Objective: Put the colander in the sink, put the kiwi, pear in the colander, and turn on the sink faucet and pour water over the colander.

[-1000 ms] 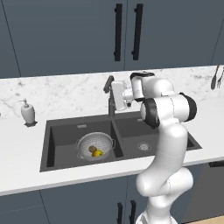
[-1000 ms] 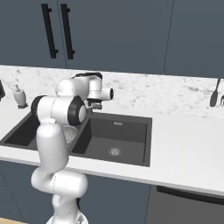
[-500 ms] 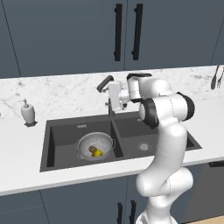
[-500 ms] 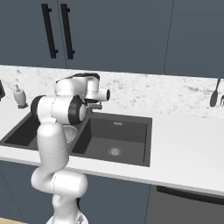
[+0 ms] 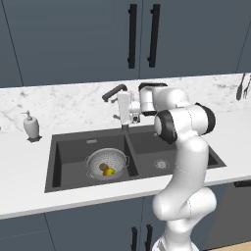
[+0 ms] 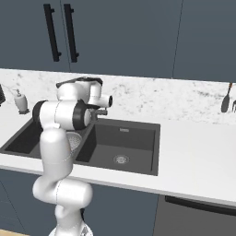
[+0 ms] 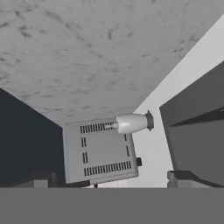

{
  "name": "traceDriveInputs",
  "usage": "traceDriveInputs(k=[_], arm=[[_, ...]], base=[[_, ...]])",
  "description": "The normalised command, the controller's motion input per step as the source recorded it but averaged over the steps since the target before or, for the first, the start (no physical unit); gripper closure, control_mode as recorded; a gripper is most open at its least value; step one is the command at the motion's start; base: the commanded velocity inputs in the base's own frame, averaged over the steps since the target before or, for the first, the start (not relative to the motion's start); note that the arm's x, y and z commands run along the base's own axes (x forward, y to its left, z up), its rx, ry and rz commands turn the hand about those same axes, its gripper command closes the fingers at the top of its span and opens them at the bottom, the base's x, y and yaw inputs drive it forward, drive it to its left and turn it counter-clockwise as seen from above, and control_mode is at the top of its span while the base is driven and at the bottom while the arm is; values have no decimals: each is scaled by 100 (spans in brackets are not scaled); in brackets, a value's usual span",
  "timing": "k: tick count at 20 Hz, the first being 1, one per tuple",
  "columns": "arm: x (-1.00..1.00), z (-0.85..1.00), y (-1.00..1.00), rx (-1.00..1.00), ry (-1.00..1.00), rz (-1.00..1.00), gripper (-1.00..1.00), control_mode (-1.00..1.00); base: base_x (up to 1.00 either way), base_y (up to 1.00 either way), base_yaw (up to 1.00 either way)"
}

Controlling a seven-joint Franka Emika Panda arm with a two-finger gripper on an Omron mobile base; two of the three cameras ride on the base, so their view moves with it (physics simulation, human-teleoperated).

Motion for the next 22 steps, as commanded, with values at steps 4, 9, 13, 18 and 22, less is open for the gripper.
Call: traceDriveInputs(k=[4,9,13,18,22], arm=[[0,66,68,0,-2,0,-100,-100],[0,67,58,0,-1,0,-100,-100],[0,73,12,0,-2,0,-100,-100],[-17,53,-44,-10,-11,0,-100,-100],[-39,32,-97,-14,-21,0,-100,-100]], base=[[0,0,0],[0,0,0],[0,0,0],[0,0,0],[0,0,0]])
